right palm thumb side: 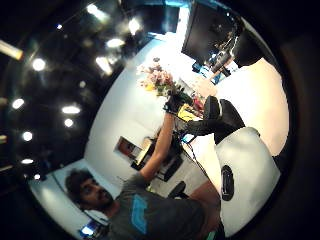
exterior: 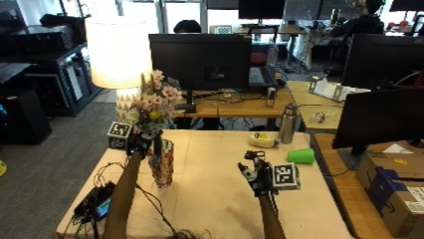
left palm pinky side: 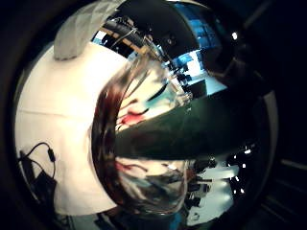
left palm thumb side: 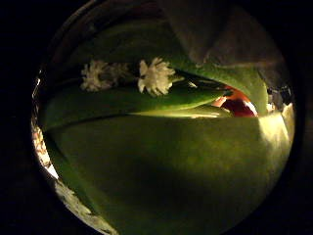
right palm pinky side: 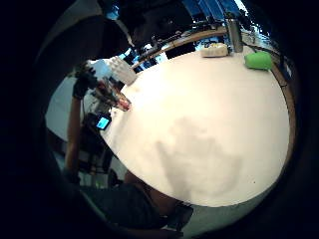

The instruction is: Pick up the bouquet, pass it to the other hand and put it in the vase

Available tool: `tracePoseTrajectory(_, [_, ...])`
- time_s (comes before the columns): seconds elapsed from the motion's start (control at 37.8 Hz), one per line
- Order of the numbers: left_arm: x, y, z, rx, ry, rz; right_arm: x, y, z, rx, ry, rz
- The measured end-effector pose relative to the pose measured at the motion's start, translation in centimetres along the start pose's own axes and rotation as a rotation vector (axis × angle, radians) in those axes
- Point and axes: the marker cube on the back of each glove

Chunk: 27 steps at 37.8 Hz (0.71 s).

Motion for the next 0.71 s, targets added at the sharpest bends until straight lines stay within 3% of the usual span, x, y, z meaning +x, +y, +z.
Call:
tracePoseTrajectory(0.19, [-1.1,1.9,-1.3,-0.102,-0.445,-0.099,-0.8,0.0,0.6,-0.013,0.002,-0.007])
tracePoseTrajectory(0.26, [-0.7,3.3,-3.0,-0.134,-0.722,-0.131,-0.9,0.0,0.6,-0.011,0.014,-0.005])
tracePoseTrajectory(0.4, [-0.2,4.5,-7.0,-0.032,-1.127,-0.206,-1.1,0.0,0.9,-0.011,0.009,0.007])
tracePoseTrajectory(0.56, [-0.6,4.7,-10.4,0.103,-1.268,-0.287,-1.3,-0.1,1.0,-0.006,0.011,-0.011])
tracePoseTrajectory(0.71, [-0.5,5.1,-11.9,0.194,-1.274,-0.261,-1.5,-0.2,0.8,-0.008,0.033,-0.046])
